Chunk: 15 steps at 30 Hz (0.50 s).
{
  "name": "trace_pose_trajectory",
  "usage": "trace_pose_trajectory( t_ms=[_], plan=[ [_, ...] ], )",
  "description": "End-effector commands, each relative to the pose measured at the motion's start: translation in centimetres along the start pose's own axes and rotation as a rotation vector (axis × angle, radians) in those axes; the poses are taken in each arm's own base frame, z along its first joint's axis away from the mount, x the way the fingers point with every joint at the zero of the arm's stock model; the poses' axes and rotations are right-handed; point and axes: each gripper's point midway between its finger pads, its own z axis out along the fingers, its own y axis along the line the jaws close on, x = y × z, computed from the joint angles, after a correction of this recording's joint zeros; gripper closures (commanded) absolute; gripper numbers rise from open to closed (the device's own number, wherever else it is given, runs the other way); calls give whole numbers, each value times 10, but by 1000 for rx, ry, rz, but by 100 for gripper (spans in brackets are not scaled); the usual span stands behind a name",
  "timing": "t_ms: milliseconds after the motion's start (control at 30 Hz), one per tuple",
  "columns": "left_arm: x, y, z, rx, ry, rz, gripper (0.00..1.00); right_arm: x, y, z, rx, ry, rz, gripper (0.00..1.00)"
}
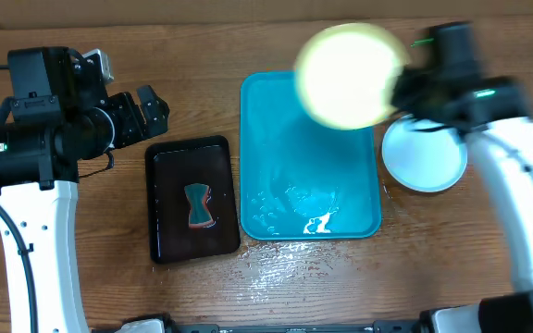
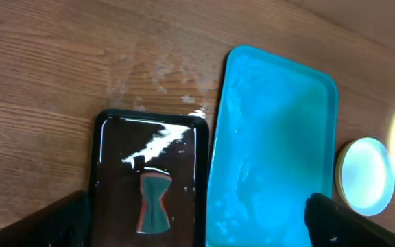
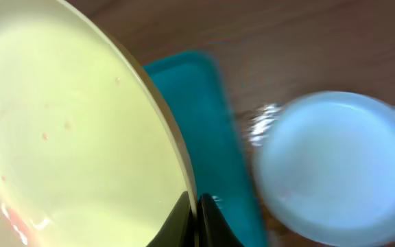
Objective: Clean dirty plates on tray and stack at the side
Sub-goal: 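Carry the yellow plate right and stack it on the plate pile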
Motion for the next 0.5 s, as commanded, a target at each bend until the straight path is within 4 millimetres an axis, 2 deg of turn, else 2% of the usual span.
trace_pose_trajectory(
  t_ms=[0,67,133,233,367,467],
  plan=[
    [-6,-5,-11,19,-36,5,0,-9,-70,13,48,68,191,94],
    [-6,-5,-11,19,-36,5,0,-3,-119,26,129,128,296,93],
    [-6,-6,-11,19,-36,5,0,11,-156,37,190,203,379,95],
    [-6,-6,-12,19,-36,5,0,41,-193,55,245,328,473,96],
    [-6,-6,-12,19,-36,5,0,75,-194,84,145,440,464,96],
    [-6,-6,-12,19,-36,5,0,85,-196,93,149,442,462,96]
  ],
)
